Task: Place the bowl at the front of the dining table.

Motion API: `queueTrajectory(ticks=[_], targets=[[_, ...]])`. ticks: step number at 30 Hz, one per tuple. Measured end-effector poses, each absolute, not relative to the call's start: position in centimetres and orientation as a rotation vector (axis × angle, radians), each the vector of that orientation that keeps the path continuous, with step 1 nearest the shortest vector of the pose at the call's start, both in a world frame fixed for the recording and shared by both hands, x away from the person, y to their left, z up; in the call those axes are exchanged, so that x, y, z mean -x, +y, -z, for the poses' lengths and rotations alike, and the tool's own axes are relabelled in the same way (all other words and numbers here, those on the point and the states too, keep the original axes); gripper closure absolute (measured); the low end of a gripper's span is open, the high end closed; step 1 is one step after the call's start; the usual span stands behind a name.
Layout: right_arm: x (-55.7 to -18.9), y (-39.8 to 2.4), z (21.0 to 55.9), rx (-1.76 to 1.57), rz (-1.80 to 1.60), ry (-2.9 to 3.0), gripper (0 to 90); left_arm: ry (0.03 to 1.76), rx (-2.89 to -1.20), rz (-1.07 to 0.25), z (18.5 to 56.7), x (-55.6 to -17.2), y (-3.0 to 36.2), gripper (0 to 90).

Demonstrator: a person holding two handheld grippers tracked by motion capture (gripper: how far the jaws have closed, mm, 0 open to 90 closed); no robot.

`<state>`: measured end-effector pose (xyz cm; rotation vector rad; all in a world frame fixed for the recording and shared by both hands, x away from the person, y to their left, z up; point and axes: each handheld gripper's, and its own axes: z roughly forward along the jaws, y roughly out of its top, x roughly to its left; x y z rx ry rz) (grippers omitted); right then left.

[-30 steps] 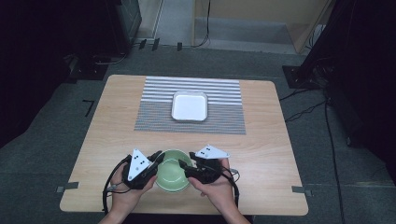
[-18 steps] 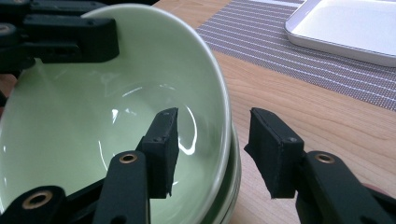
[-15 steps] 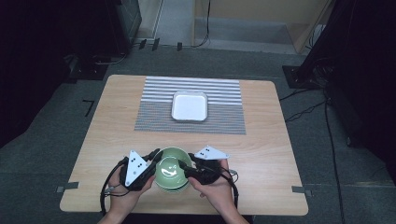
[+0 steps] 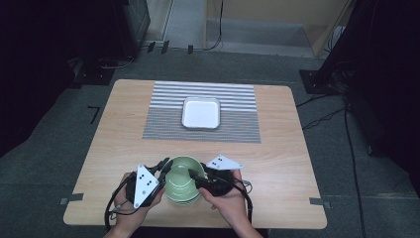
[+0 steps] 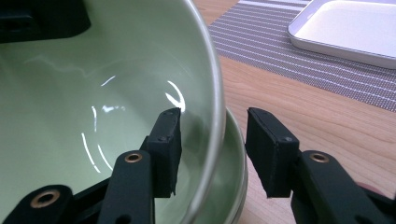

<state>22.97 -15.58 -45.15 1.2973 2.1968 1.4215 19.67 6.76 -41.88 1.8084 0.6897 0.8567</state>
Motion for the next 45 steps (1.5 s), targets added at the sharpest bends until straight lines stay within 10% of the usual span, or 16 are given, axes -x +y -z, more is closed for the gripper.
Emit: queueTrajectory(ticks=[38, 45], targets=[[-23.3, -16.6, 45.3, -1.503, -1.665, 2.118, 84.0, 0.547, -1.743, -1.046, 41.7, -17.5, 5.7, 81.4], [-22.9, -16.8, 45.1, -1.436, -1.629, 2.07, 83.8, 0.559, -1.692, -0.893, 41.3, -17.9, 6.4, 43.8]])
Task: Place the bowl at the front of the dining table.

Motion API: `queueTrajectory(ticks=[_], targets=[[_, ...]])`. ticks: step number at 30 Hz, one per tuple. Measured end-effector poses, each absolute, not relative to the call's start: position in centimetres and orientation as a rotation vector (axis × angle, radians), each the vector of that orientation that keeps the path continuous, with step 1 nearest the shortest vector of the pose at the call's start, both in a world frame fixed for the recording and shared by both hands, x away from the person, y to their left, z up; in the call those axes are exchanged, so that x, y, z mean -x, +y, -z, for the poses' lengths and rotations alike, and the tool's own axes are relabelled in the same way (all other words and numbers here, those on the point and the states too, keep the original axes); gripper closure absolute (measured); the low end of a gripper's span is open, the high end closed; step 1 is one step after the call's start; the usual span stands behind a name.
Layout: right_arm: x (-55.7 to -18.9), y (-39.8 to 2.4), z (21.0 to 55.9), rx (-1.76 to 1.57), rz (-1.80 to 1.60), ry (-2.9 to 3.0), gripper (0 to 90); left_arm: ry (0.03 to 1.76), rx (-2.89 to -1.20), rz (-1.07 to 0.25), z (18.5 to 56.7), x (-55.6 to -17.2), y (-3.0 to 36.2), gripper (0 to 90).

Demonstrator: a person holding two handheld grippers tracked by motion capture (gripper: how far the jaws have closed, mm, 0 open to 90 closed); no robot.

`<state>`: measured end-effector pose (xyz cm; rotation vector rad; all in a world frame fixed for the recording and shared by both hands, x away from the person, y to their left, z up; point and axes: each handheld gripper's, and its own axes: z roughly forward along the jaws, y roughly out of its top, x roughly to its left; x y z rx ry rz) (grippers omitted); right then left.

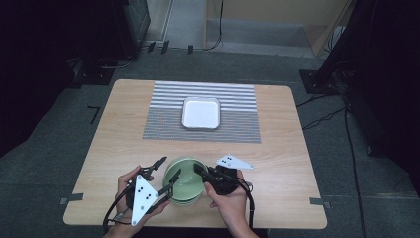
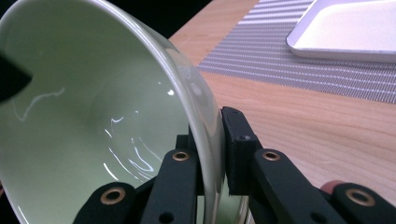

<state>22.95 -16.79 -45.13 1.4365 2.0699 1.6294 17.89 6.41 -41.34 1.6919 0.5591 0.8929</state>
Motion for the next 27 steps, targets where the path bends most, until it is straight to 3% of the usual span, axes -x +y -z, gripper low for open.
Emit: queueTrajectory(ticks=[3, 6, 11, 20, 27], targets=[[-22.9, -16.8, 44.9, -1.407, -1.637, 2.065, 83.8, 0.596, -1.684, -0.808, 41.3, -18.3, 6.8, 25.4], [-22.7, -17.0, 44.5, -1.358, -1.624, 2.054, 83.7, 0.624, -1.65, -0.72, 41.0, -18.7, 7.6, 19.2], [-22.7, -17.3, 44.3, -1.322, -1.613, 2.04, 83.7, 0.685, -1.592, -0.613, 40.8, -19.5, 9.2, 17.4], [-22.8, -17.8, 44.1, -1.309, -1.593, 2.017, 83.6, 0.731, -1.609, -0.582, 41.5, -20.0, 10.6, 10.0], [-22.8, -17.9, 44.2, -1.317, -1.577, 2.004, 83.7, 0.716, -1.542, -0.567, 41.3, -19.8, 12.1, 9.9]])
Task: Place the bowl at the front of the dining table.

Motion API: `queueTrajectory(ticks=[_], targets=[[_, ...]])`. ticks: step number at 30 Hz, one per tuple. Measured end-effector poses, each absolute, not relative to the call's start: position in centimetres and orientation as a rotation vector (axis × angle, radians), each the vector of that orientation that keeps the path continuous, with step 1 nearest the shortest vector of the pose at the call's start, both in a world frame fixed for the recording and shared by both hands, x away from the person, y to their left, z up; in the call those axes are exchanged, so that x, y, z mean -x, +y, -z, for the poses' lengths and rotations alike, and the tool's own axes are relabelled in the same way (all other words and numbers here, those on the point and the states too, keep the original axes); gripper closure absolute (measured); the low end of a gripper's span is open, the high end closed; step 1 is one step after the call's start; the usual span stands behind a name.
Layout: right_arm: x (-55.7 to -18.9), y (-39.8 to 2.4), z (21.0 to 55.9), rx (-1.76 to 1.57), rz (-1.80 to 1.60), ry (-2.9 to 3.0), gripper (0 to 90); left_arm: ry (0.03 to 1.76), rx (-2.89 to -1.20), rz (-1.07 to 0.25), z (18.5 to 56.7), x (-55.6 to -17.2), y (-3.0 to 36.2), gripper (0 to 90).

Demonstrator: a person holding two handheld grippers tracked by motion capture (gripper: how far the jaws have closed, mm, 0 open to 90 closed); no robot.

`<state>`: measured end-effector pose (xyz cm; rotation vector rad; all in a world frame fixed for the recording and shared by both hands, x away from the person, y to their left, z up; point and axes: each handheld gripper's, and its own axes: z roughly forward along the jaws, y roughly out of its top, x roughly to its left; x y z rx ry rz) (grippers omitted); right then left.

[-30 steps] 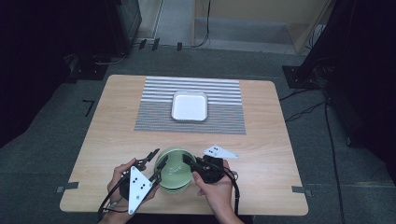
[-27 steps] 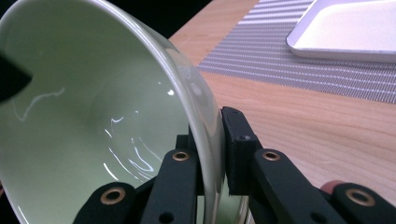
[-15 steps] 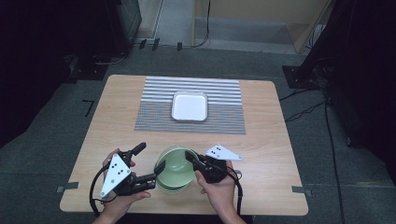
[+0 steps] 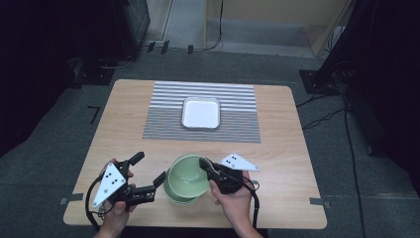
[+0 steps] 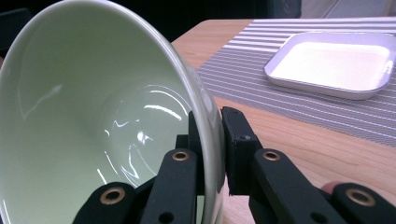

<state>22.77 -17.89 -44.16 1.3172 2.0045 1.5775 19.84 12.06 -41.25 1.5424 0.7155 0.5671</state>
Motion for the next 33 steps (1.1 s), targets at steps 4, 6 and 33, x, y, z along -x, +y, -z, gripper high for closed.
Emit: queueTrajectory(ticks=[4, 6, 33], targets=[[-22.8, -18.4, 44.0, -1.331, -1.578, 1.978, 83.7, 0.744, -1.521, -0.59, 41.3, -20.1, 13.1, 9.9], [-22.8, -18.6, 43.9, -1.333, -1.583, 1.968, 83.7, 0.761, -1.524, -0.605, 41.5, -20.4, 13.5, 9.9], [-22.6, -19.7, 43.1, -1.329, -1.577, 1.923, 83.6, 1.146, -1.732, -0.636, 47.8, -26.1, 17.5, 10.0]])
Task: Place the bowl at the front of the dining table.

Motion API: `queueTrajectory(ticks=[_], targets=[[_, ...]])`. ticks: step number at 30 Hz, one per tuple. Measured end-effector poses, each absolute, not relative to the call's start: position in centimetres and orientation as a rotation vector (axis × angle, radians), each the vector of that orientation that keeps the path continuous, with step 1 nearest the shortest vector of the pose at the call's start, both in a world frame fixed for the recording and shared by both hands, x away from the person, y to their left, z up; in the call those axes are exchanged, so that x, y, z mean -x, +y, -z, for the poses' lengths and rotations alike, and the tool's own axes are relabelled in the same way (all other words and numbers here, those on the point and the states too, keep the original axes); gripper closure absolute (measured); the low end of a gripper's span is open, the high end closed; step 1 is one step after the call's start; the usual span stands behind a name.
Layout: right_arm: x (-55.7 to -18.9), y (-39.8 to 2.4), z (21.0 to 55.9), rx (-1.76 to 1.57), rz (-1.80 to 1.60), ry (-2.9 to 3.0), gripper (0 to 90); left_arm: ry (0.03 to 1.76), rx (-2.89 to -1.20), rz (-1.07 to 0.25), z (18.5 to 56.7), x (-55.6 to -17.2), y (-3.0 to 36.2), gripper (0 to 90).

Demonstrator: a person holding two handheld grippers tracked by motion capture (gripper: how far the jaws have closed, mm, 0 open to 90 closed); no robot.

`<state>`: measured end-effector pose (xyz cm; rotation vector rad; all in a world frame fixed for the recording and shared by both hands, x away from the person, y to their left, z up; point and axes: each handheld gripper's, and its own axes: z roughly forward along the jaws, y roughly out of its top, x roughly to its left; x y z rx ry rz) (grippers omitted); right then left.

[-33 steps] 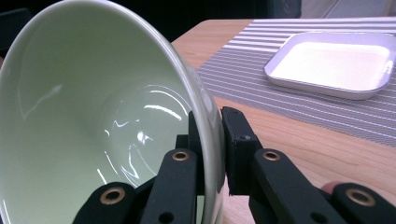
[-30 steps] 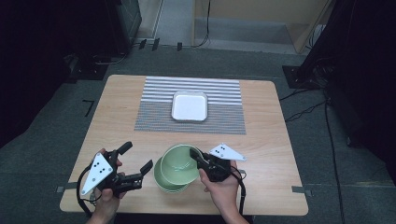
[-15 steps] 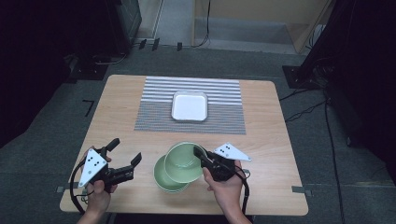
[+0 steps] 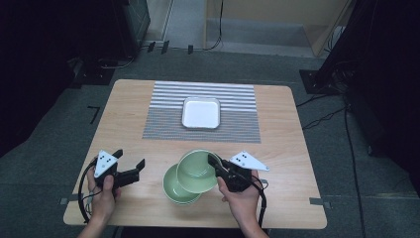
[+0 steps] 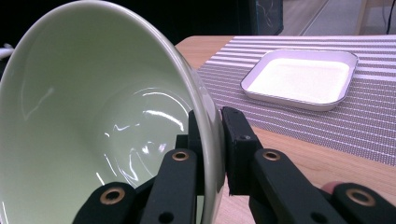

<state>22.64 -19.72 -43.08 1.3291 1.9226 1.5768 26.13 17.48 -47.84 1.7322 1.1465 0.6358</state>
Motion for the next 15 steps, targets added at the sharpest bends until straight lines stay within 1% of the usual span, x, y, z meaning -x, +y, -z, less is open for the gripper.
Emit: queueTrajectory(ticks=[6, 7, 9, 15], targets=[[-22.8, -19.8, 43.0, -1.332, -1.572, 1.914, 83.6, 1.217, -1.755, -0.633, 49.1, -27.0, 18.5, 10.5], [-22.8, -19.9, 43.0, -1.33, -1.57, 1.912, 83.6, 1.238, -1.766, -0.649, 49.3, -27.1, 18.5, 12.4], [-22.9, -20.0, 42.9, -1.332, -1.571, 1.904, 83.6, 1.26, -1.788, -0.653, 49.6, -27.3, 18.5, 13.2], [-23.4, -20.5, 42.7, -1.343, -1.56, 1.875, 83.6, 1.34, -1.834, -0.626, 50.7, -27.9, 18.5, 13.3]])
